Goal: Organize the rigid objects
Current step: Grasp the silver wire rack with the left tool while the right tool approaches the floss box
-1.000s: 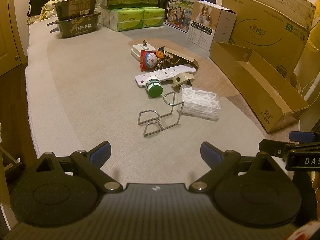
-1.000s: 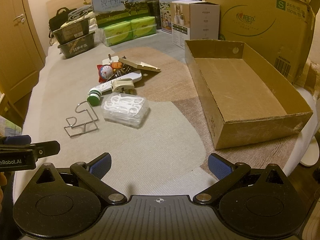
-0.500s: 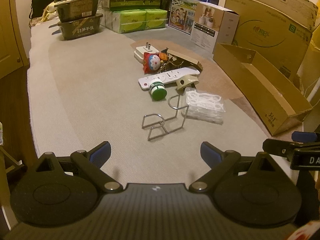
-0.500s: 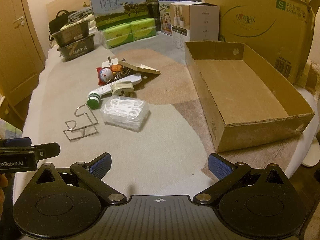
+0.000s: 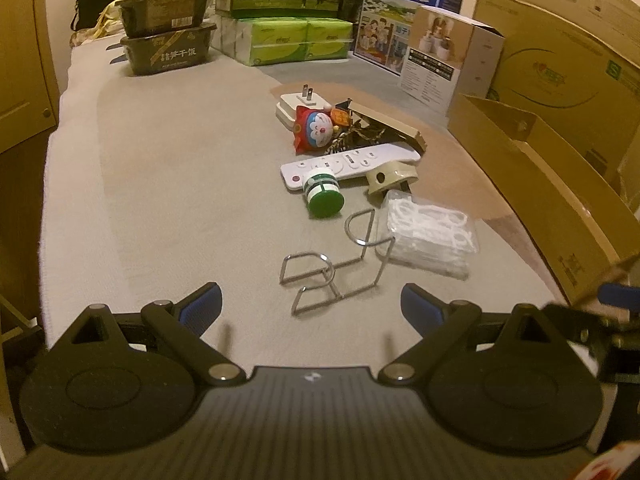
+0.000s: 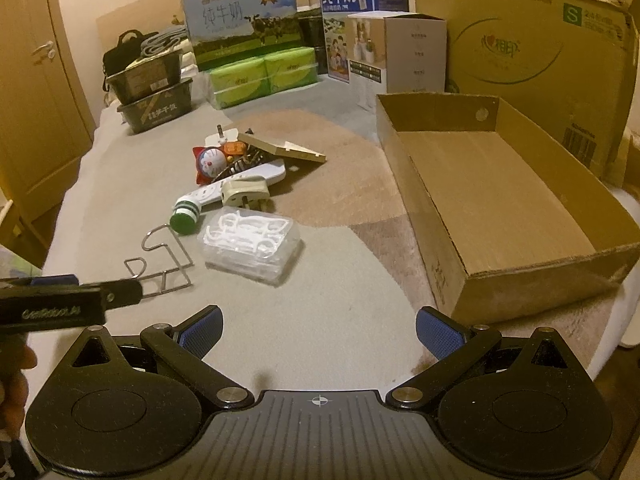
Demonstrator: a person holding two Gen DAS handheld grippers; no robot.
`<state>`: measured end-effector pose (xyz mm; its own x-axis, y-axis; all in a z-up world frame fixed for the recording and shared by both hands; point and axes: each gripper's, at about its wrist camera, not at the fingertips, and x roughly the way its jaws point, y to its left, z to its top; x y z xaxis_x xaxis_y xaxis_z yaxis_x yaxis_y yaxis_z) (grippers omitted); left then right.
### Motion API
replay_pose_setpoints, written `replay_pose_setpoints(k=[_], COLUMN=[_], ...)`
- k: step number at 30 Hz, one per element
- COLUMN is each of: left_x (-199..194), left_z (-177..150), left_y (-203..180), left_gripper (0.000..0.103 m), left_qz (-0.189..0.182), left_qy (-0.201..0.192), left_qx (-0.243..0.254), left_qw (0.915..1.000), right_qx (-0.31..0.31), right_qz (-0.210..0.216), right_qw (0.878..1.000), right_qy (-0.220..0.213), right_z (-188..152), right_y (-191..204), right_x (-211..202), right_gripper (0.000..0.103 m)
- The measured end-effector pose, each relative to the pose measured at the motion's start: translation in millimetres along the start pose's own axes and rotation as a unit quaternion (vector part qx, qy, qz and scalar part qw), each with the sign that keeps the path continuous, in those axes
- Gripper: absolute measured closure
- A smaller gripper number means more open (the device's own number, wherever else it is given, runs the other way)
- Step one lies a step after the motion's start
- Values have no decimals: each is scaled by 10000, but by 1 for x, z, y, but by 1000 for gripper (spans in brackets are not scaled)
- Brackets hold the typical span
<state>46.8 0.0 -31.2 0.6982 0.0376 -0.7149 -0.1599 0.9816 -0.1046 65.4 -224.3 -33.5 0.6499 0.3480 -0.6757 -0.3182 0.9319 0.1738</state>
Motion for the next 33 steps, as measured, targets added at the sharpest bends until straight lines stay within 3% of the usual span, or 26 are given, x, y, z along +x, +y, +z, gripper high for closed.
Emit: replay_pose_setpoints(k=[12,19,28,33], left_x=[43,35,34,33], left_z=[7,1,-4,-1], left_y=[-12,4,9,15], left_gripper=[12,12,37,38], left_qz=[304,353,193,116], left_qy=[4,33,40,39], left_qx=[-64,65,231,309], left_qw=[9995,9993,9995,9994], right_qx=[-363,-342,-413,-363], right_qz=[98,186,299,359], right_qw=[9993,9992,9987,9987], right_qy=[20,-63,-7,13], right_z=[-12,-13,-11,-8], right_y=[-1,2,13,16], right_x=[19,25,37,45], right_gripper=[1,1,1,1])
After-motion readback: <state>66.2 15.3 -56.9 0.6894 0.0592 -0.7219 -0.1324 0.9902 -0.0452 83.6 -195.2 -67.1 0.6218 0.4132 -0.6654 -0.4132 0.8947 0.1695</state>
